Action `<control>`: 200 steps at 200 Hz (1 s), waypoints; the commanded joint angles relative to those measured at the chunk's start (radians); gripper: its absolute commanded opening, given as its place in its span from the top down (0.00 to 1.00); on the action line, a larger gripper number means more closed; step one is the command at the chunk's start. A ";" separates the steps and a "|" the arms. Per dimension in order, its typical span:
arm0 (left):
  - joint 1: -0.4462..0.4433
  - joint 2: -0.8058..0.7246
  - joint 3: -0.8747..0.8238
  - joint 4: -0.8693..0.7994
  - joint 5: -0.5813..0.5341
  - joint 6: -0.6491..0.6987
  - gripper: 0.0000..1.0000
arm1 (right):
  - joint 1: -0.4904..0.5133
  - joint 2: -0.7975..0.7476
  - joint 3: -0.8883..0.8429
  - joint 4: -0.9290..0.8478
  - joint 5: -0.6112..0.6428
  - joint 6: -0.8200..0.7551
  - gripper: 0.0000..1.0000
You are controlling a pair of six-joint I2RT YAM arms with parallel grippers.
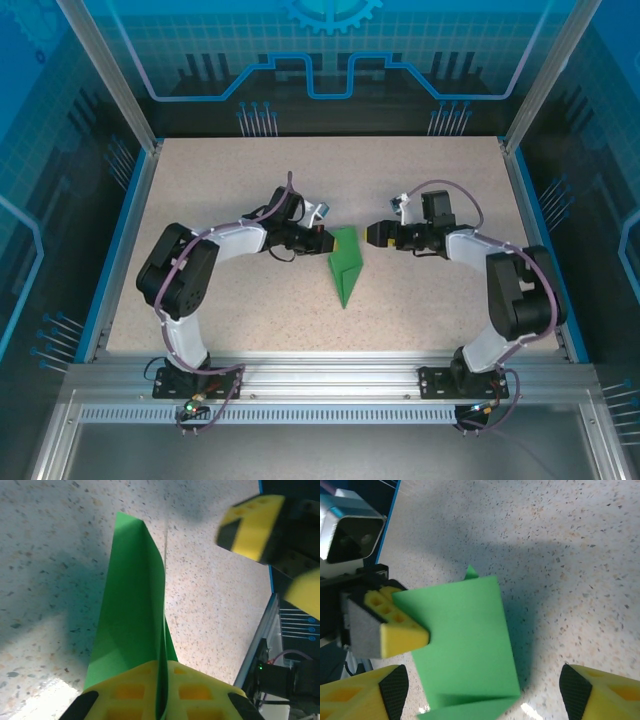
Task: Fold a paper plane with a square sheet of paper (fold left side to right side)
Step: Fold the wing for the fifth time at the center of the table.
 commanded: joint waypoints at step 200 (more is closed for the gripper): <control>0.000 0.020 0.015 0.006 0.086 0.075 0.97 | 0.018 0.142 0.103 -0.049 -0.272 -0.158 0.64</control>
